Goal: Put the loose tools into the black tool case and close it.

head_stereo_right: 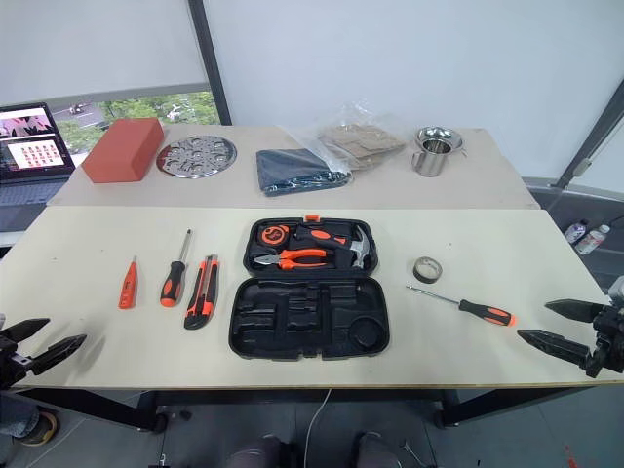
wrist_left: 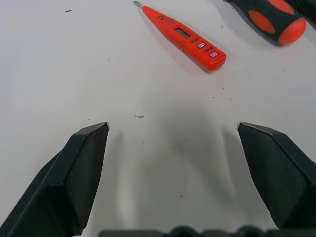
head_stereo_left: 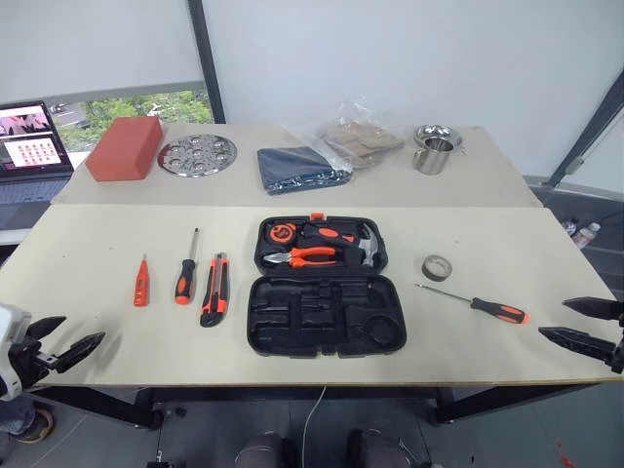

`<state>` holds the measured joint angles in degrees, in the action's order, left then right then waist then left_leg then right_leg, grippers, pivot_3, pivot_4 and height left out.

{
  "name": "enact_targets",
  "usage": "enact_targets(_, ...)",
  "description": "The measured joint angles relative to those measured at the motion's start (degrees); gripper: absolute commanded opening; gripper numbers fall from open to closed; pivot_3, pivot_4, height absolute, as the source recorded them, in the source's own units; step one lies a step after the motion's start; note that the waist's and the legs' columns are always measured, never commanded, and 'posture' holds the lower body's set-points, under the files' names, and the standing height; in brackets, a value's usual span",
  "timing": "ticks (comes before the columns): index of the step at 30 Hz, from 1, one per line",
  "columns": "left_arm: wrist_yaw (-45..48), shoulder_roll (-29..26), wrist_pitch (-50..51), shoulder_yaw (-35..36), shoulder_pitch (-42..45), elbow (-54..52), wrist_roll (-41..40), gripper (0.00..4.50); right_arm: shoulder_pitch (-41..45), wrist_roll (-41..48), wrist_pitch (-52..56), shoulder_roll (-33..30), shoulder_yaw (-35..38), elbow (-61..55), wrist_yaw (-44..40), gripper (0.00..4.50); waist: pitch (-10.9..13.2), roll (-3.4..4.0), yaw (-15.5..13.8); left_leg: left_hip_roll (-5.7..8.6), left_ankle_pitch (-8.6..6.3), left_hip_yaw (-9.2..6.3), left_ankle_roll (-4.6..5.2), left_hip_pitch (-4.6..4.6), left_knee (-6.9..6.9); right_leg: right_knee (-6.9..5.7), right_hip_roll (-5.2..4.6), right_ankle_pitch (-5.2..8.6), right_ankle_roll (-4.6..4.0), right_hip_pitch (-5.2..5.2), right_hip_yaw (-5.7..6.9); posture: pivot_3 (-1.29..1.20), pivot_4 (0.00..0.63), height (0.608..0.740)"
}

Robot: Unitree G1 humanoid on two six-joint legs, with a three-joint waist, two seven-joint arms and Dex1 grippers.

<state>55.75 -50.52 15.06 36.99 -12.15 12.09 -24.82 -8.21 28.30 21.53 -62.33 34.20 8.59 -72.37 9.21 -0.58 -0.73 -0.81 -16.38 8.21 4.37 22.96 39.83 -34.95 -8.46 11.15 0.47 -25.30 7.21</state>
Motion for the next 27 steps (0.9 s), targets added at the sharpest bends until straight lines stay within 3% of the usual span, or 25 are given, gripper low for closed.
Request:
enact_targets(5, -1.3, 0.4, 1.3, -1.0, -0.2, -1.9, 0.2, 4.47, -0.8, -0.1, 0.3, 0.0, 0.3, -1.6, 0.6, 4.46, 0.0, 0.01, -0.1, 0.0, 0.0, 0.0, 0.0, 0.0, 0.0, -0.01, -0.01, -0.02, -0.02, 0.01, -0.01, 0.0, 0.15, 0.734)
enact_targets(8, -3.8, 1.1, 7.6, -1.7, 1.2, -6.1, -1.8, 4.47, -0.9, -0.2, 0.4, 0.0, 0.9, -2.9, 2.1, 4.46, 0.0, -0.01, -0.2, 0.0, 0.02, -0.02, -0.03, 0.0, 0.02, -0.02, 0.0, -0.02, 0.02, 0.05, -0.01, 0.0, 0.15, 0.734)
enact_targets(15, -20.3, 1.1, 32.7, -7.1, 20.6, -20.6, -8.9, 4.47, 8.7, 6.0, 9.2, -1.1, -0.4, -14.8, 5.7, 4.46, 0.0, 0.02, -0.3, 0.02, 0.17, -0.01, -0.19, -0.06, 0.12, -0.1, 0.14, -0.27, 0.12, 0.19, -0.1, 0.0, 0.15, 0.734)
enact_targets(21, -30.6, 5.5, 49.6, -15.1, 27.9, -20.8, -8.9, 4.47, 16.7, 11.1, 14.5, 0.3, -8.4, -27.3, 10.2, 4.46, 0.2, -0.24, 0.1, -0.03, 0.41, 0.05, 0.13, -0.09, 0.04, -0.16, 0.95, -0.38, -0.13, 0.17, -0.07, 0.0, 0.15, 0.734)
enact_targets(27, -35.2, 8.3, 53.8, -22.4, 37.8, -15.7, -5.6, 4.47, 22.0, 13.5, 15.3, 4.6, -16.4, -34.4, 13.1, 4.46, 0.3, -0.51, -0.7, 0.02, 0.3, 0.02, -0.11, 0.02, 0.16, -0.08, 0.96, -0.39, -0.14, 0.2, -0.12, 0.0, 0.15, 0.734)
